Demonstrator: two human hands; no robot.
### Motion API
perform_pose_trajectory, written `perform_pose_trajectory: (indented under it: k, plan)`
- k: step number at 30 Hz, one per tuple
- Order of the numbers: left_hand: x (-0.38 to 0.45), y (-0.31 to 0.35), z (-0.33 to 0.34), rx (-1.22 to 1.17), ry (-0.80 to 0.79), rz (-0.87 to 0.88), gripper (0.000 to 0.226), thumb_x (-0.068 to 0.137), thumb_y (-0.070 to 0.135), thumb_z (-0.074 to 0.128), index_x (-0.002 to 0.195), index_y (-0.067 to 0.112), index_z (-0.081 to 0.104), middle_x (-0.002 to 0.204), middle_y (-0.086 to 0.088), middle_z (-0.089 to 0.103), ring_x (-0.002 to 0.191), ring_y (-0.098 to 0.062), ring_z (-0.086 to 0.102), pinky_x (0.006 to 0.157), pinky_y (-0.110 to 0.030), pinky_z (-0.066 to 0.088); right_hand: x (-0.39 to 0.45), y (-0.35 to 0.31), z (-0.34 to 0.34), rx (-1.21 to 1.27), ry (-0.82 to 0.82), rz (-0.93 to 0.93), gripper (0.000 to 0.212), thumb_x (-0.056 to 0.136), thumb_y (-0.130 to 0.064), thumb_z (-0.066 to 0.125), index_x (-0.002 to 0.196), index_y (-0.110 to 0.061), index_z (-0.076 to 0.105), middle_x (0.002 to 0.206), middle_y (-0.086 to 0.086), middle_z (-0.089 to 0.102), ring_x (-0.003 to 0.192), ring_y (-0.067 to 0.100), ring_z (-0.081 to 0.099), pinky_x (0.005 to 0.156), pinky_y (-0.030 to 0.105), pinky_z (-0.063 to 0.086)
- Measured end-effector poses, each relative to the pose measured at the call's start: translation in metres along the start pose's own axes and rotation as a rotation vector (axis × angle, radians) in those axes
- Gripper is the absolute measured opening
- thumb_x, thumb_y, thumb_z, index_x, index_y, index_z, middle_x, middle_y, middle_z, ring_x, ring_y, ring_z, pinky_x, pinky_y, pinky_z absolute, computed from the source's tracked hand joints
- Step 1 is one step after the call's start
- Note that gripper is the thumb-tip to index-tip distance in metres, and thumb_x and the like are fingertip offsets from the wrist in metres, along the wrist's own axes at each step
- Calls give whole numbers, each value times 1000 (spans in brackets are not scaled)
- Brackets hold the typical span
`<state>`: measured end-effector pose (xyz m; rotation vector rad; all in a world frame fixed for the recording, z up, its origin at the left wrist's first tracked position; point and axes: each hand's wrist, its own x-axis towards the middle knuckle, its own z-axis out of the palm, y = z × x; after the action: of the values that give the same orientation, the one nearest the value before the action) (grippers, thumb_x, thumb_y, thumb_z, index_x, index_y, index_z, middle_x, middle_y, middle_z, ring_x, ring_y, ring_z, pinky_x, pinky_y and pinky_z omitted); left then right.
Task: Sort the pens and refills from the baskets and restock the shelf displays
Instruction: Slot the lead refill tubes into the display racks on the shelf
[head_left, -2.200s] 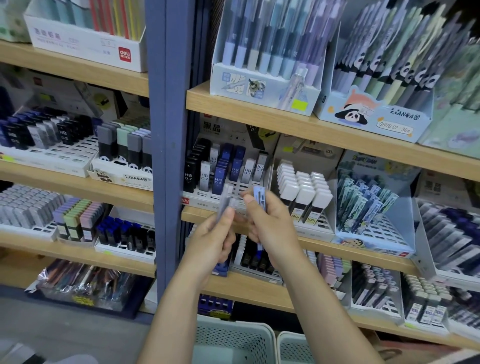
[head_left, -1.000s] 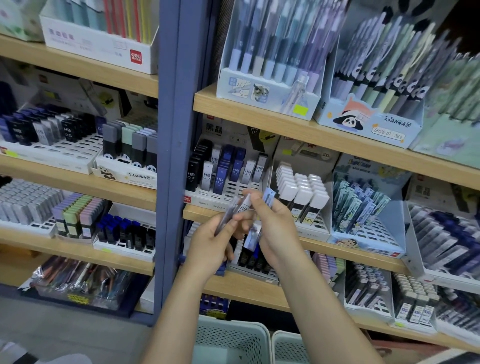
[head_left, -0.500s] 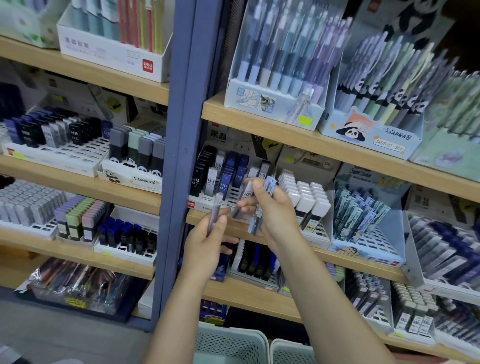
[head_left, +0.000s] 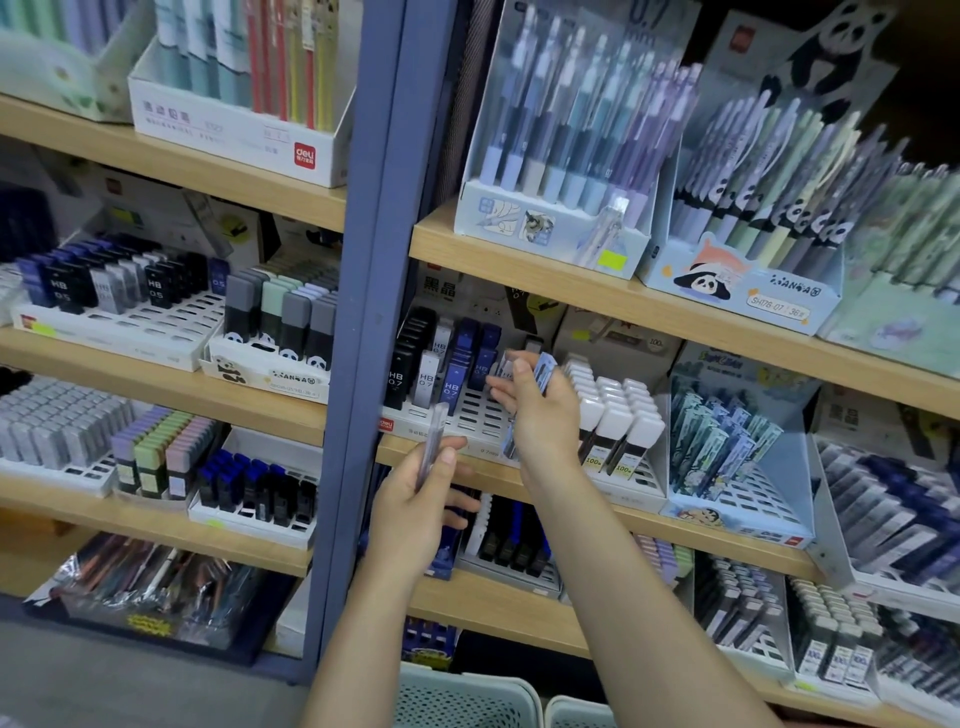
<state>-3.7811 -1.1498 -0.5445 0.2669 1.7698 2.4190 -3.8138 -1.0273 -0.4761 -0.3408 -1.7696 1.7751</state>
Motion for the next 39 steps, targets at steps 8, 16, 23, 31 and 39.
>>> perform_pose_trajectory:
  k: [8, 16, 23, 31, 39]
  plan:
    - [2, -3, -2, 9, -1, -8, 19, 103, 28, 52, 114, 29, 68, 97, -4, 74, 72, -19, 71, 61, -29, 58, 9, 2, 2, -41, 7, 68, 15, 105, -23, 48, 99, -26, 62, 91, -3, 68, 80, 15, 69, 83, 33, 59]
    - [5, -9, 2, 31, -1, 6, 20, 102, 30, 53, 113, 30, 70, 93, -2, 75, 75, -24, 73, 62, -34, 58, 12, -5, 6, 19, 41, 117, 20, 102, -22, 55, 91, -30, 69, 63, -10, 54, 54, 5, 45, 51, 20, 38]
    - [9, -10, 5, 43, 1, 15, 19, 102, 29, 53, 112, 30, 69, 92, -3, 74, 74, -23, 72, 61, -32, 58, 17, 2, 11, 47, 97, 74, 34, 99, -11, 55, 82, -32, 74, 87, -8, 73, 64, 4, 48, 62, 24, 39]
    - [7, -2, 7, 45, -76, -36, 38, 93, 53, 47, 102, 22, 65, 51, 11, 38, 44, -6, 33, 43, -22, 28, -15, -14, -8, 29, -124, 11, 23, 99, -26, 62, 116, -40, 68, 52, -16, 49, 46, 11, 31, 43, 25, 30]
    - [4, 10, 12, 18, -148, 42, 32, 95, 54, 44, 90, 29, 64, 58, 4, 40, 49, -10, 32, 45, -23, 26, -46, -11, -25, -79, -258, 116, 11, 97, -26, 63, 101, -22, 72, 49, -17, 55, 42, -1, 46, 46, 12, 35]
